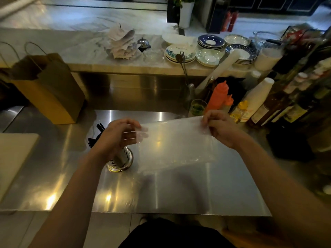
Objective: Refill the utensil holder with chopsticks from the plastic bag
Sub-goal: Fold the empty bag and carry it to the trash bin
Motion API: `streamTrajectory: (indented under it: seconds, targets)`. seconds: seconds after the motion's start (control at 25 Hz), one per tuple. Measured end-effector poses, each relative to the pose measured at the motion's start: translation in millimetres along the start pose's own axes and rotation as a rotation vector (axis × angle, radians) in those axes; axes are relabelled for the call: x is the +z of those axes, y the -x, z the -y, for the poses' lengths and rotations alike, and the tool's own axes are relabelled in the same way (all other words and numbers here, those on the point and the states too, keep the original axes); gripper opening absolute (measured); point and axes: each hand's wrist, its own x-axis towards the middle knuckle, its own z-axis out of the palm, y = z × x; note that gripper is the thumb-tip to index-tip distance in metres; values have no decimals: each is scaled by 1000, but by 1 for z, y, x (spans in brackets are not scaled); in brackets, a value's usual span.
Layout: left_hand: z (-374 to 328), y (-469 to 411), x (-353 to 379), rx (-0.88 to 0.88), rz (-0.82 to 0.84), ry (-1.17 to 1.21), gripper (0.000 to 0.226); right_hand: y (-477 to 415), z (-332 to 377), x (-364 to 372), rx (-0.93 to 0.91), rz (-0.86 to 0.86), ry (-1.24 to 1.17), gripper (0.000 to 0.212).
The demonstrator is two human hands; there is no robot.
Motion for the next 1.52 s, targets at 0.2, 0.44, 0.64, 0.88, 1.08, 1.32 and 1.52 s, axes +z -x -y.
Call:
streamTrajectory:
  seconds: [0.2, 0.44, 0.64, 0.88, 1.08, 1.32, 1.52]
  targets:
    - [-27, -8, 19, 112, 179, -656, 47, -16, 40, -3, -100, 157, 244, 36]
    - [-32, -10, 61, 78, 354, -530, 30, -27, 62, 13, -174, 145, 24, 19]
    - [-17, -3, 64, 136, 130, -327, 29, -14, 26, 2, 141, 183, -297, 52]
    - [6, 1, 78, 179, -74, -158, 9, 0, -9, 32, 153, 195, -469, 62]
    - [13, 6, 71, 91, -43, -77, 18, 1, 4, 34, 81, 225, -173, 30]
    - [0, 21, 32, 12, 194, 78, 39, -7, 29, 32, 84, 396, -188, 36]
    - [-14, 33, 21, 72, 27, 169, 30, -18, 48, 56, -4, 364, -216, 28]
